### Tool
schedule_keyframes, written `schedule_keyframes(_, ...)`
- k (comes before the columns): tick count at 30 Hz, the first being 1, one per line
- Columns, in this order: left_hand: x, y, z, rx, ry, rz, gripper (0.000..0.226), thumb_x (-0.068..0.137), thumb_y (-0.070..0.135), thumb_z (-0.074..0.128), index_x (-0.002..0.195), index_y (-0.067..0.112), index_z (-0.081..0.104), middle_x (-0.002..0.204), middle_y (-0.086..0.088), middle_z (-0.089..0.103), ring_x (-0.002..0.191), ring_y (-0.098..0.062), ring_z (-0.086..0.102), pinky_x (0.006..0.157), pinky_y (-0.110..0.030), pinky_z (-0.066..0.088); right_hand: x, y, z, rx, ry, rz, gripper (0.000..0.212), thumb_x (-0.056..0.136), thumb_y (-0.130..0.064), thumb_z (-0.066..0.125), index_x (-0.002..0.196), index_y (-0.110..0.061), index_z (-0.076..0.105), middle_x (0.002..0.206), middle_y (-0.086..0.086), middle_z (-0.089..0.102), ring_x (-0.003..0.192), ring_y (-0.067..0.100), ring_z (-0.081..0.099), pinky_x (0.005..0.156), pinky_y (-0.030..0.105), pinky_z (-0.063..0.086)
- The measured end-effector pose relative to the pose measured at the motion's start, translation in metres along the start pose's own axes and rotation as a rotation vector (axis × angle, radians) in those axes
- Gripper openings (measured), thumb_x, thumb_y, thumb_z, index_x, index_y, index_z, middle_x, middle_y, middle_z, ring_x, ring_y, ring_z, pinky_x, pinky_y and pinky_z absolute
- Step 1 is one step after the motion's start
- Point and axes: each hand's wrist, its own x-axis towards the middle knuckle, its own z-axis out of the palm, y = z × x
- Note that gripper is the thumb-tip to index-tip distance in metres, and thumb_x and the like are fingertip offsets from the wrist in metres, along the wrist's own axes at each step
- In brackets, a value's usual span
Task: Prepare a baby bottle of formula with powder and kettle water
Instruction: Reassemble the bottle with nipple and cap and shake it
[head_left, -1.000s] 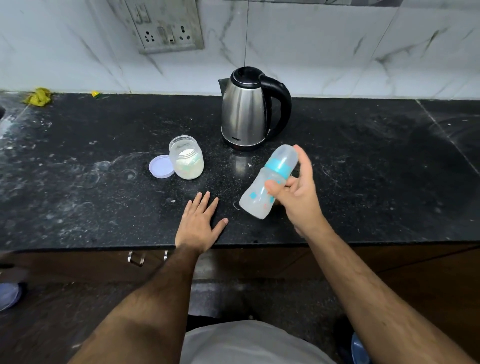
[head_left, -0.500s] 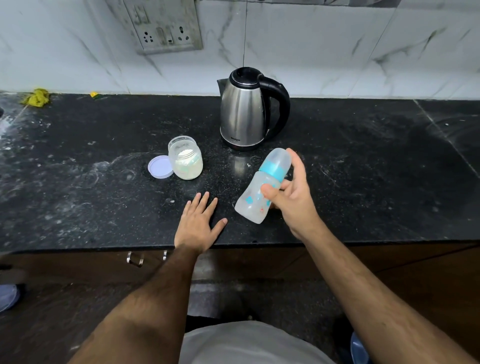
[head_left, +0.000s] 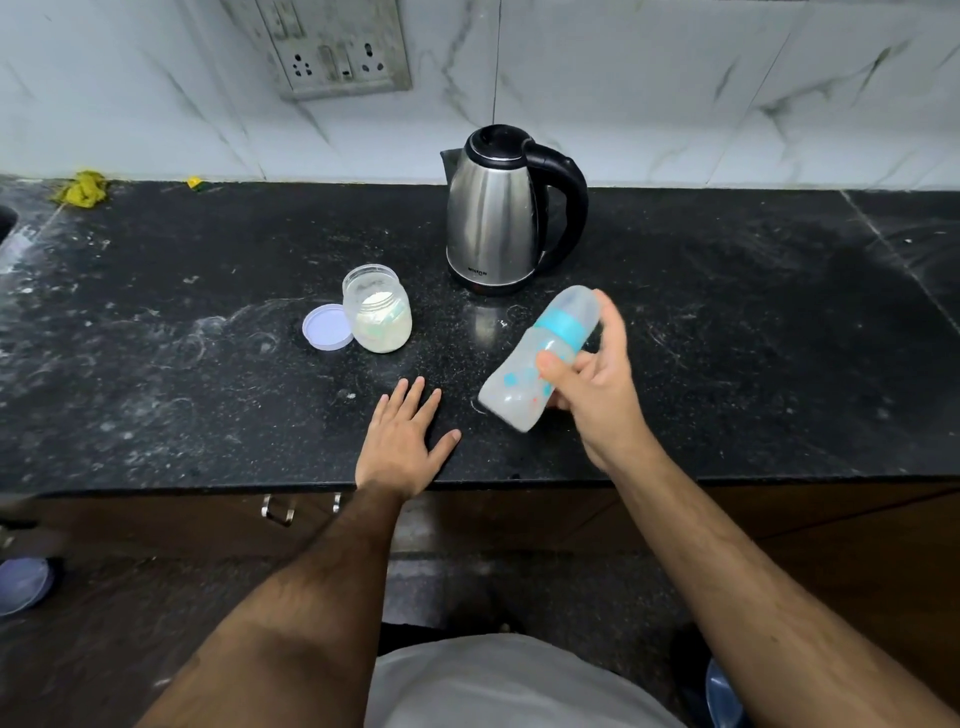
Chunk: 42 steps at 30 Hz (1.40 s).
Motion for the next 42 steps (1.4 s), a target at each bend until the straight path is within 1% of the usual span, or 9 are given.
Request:
schedule_keyframes(5, -0.001, -0.001, 0.002, -0.008, 0.01, 0.0, 0.072, 0.096, 0.065, 0.033, 0.155, 0.025, 0.027, 0.166, 0.0, 0.014, 0.154, -0.018, 0.002, 0.125, -0.039, 0.002, 0.007, -0.002, -0.005, 0.033, 0.056, -0.013, 0.089, 0.081, -0.01, 0.068, 0.153, -0.025, 0.017, 0.099, 0.007, 0.07, 0.082, 0.015, 0.071, 0.059, 0.027, 0.057)
schedule_keyframes(11, 0.0, 0.0, 0.001, -0.001, -0.001, -0.007, 0.072, 0.096, 0.065, 0.031, 0.156, 0.026, 0.025, 0.166, 0.001, 0.013, 0.154, -0.017, 0.001, 0.126, -0.039, 0.001, 0.001, -0.002, -0.002, -0.033, -0.071, -0.012, 0.086, 0.088, 0.009, 0.063, 0.151, -0.026, 0.017, 0.104, 0.012, 0.069, 0.086, 0.013, 0.072, 0.072, 0.03, 0.059)
schedule_keyframes(15, 0.0, -0.001, 0.001, 0.0, -0.004, -0.005, 0.072, 0.096, 0.066, 0.031, 0.156, 0.026, 0.025, 0.166, 0.001, 0.012, 0.154, -0.016, 0.0, 0.126, -0.039, 0.001, 0.008, -0.002, -0.007, 0.007, 0.029, -0.019, 0.09, 0.085, -0.002, 0.069, 0.153, -0.027, 0.016, 0.105, 0.011, 0.068, 0.085, 0.015, 0.071, 0.064, 0.031, 0.058)
schedule_keyframes(18, 0.0, 0.0, 0.0, 0.002, -0.008, -0.006, 0.072, 0.096, 0.065, 0.031, 0.156, 0.026, 0.024, 0.166, 0.001, 0.011, 0.154, -0.016, 0.0, 0.126, -0.039, 0.0, 0.0, 0.005, -0.002, -0.031, -0.058, -0.023, 0.09, 0.081, -0.002, 0.07, 0.15, -0.029, 0.019, 0.109, 0.012, 0.068, 0.091, 0.016, 0.071, 0.077, 0.035, 0.059)
schedule_keyframes(23, 0.0, 0.001, -0.001, 0.001, -0.009, -0.005, 0.072, 0.096, 0.065, 0.031, 0.156, 0.026, 0.024, 0.166, 0.001, 0.011, 0.154, -0.016, -0.001, 0.125, -0.038, 0.0, 0.006, 0.002, -0.008, 0.023, 0.044, -0.003, 0.089, 0.081, -0.008, 0.07, 0.152, -0.026, 0.018, 0.108, 0.013, 0.067, 0.086, 0.017, 0.071, 0.064, 0.03, 0.058)
schedule_keyframes(27, 0.0, 0.001, -0.001, 0.01, -0.012, -0.004, 0.072, 0.096, 0.065, 0.031, 0.156, 0.026, 0.024, 0.166, 0.001, 0.012, 0.154, -0.017, 0.0, 0.125, -0.039, 0.0, -0.001, 0.003, -0.004, -0.025, -0.067, -0.002, 0.09, 0.078, -0.006, 0.069, 0.15, -0.027, 0.019, 0.112, 0.016, 0.066, 0.091, 0.018, 0.071, 0.075, 0.034, 0.059)
schedule_keyframes(31, 0.0, 0.0, 0.0, 0.011, -0.009, 0.0, 0.074, 0.095, 0.067, 0.027, 0.156, 0.026, 0.025, 0.166, 0.0, 0.012, 0.154, -0.017, 0.001, 0.125, -0.039, 0.001, 0.008, 0.001, -0.009, -0.005, 0.072, 0.006, 0.088, 0.089, -0.003, 0.068, 0.154, -0.027, 0.014, 0.109, 0.013, 0.067, 0.09, 0.021, 0.071, 0.065, 0.034, 0.06)
schedule_keyframes(35, 0.0, 0.0, -0.001, 0.013, -0.012, -0.002, 0.083, 0.087, 0.072, 0.014, 0.155, 0.026, 0.026, 0.166, 0.0, 0.013, 0.154, -0.017, 0.002, 0.125, -0.038, 0.001, 0.001, 0.002, -0.004, -0.054, -0.058, 0.022, 0.087, 0.087, 0.01, 0.064, 0.152, -0.025, 0.017, 0.106, 0.012, 0.068, 0.087, 0.016, 0.071, 0.072, 0.033, 0.059)
schedule_keyframes(42, -0.001, 0.0, -0.001, 0.007, -0.011, 0.0, 0.082, 0.088, 0.072, 0.016, 0.155, 0.025, 0.027, 0.166, -0.001, 0.014, 0.154, -0.018, 0.002, 0.125, -0.038, 0.001, 0.001, -0.001, -0.002, -0.051, -0.018, 0.074, 0.085, 0.091, 0.002, 0.064, 0.154, -0.025, 0.015, 0.102, 0.013, 0.069, 0.083, 0.02, 0.071, 0.062, 0.032, 0.059)
